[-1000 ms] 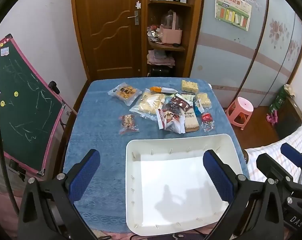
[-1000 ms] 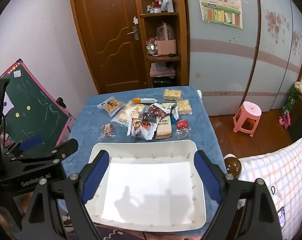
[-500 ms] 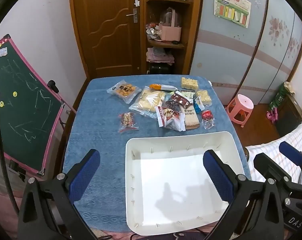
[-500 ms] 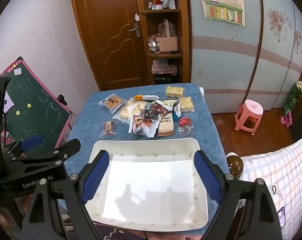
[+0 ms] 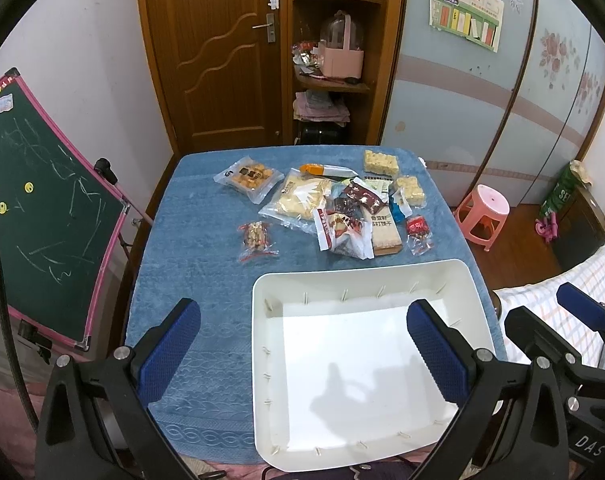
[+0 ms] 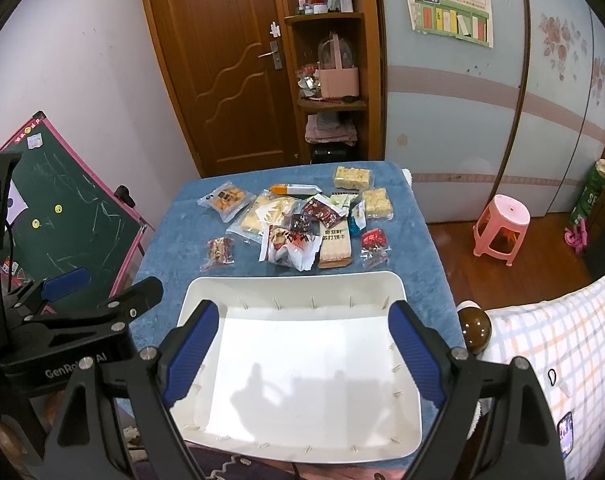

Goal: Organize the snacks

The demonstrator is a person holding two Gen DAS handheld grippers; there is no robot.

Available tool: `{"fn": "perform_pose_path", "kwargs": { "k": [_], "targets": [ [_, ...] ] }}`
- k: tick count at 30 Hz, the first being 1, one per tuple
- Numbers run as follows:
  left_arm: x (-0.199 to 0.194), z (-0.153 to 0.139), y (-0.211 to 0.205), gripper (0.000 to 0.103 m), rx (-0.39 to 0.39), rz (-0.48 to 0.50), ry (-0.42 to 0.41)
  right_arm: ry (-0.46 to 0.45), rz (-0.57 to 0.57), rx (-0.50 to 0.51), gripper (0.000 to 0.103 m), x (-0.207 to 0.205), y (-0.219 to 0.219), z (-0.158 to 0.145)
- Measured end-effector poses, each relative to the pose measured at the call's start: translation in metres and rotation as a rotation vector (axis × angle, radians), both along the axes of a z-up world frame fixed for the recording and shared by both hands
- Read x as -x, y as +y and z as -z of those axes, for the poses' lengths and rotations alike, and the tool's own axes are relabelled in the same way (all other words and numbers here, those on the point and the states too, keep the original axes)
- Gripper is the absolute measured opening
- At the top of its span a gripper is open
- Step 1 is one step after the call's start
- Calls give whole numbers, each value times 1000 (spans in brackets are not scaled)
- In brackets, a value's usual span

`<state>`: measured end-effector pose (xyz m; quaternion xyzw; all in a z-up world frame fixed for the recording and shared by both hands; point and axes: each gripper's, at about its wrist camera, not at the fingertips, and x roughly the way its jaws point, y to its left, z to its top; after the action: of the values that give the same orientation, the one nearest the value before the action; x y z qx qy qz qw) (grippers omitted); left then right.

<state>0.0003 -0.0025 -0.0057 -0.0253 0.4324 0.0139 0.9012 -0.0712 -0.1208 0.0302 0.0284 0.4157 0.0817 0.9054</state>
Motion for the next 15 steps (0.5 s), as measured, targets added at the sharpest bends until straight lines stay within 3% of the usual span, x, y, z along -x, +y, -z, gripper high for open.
{"fn": "perform_pose_path", "kwargs": {
  "k": [15],
  "targets": [
    [0, 0, -1, 103, -2, 5, 6, 22, -4, 1, 88, -5, 3, 3]
  ]
}}
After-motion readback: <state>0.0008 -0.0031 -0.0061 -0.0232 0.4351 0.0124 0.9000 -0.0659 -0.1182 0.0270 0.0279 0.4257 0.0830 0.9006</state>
